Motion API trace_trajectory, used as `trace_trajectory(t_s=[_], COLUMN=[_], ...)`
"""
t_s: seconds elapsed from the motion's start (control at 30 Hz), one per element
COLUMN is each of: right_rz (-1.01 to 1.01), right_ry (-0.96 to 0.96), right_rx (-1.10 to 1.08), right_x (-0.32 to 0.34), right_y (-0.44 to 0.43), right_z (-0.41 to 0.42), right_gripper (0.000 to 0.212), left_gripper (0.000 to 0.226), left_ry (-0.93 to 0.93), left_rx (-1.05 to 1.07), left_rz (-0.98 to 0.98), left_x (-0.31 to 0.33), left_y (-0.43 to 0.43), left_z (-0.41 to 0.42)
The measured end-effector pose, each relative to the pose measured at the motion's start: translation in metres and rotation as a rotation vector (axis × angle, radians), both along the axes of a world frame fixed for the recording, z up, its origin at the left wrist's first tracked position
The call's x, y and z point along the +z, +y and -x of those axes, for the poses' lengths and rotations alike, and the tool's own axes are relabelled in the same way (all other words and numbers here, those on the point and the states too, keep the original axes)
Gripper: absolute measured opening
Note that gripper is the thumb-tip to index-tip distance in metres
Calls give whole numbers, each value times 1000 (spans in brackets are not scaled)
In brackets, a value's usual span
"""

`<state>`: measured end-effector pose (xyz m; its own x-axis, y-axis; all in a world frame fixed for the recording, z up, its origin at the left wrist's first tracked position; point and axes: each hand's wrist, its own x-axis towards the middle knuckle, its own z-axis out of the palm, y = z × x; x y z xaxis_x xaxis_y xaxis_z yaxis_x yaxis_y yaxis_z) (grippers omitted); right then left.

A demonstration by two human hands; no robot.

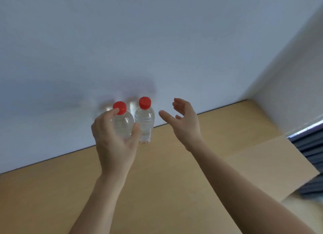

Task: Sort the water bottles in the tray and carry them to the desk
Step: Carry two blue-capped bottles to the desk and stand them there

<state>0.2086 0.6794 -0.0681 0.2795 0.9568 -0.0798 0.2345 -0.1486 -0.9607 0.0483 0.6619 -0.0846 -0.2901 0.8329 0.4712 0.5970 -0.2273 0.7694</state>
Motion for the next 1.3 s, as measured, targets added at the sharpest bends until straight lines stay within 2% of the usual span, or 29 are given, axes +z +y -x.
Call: trace_trajectory(t_s=[0.07,0.13,0.2,0.37,0.57,0.7,0.9,1.07,1.3], right_rz=[-29,-50,-80,-181,-292,-319,-364,-387,-338], right_ry=[90,120,125,175,158,152,169,199,168], right_rx=[-101,-161,-233,-528,-923,-1203,-1561,-1746,-1939], right_x=[13,20,25,44,52,49,41,25,14], right_y=[-23,-51,-84,-199,-381,-500,-640,-693,-737], right_z=[-24,-55,-91,-206,-335,-389,-437,-473,-579], right_gripper=[40,30,24,16,17,10,10,11,11], left_gripper=[39,21,12,11,12,13,10,9,11], left_ry=[-128,-267,-308,-287,-304,-233,-86,16,67], left_rx=[-155,-314,-444,-758,-1211,-1494,-1851,-2028,-2188], left_rz=[73,180,258,362,492,569,648,716,771], left_x=[21,37,49,58,69,75,78,67,48], left_y=[-11,-18,-26,-88,-221,-317,-444,-501,-557], left_z=[-23,-53,-88,-210,-384,-481,-590,-655,-792])
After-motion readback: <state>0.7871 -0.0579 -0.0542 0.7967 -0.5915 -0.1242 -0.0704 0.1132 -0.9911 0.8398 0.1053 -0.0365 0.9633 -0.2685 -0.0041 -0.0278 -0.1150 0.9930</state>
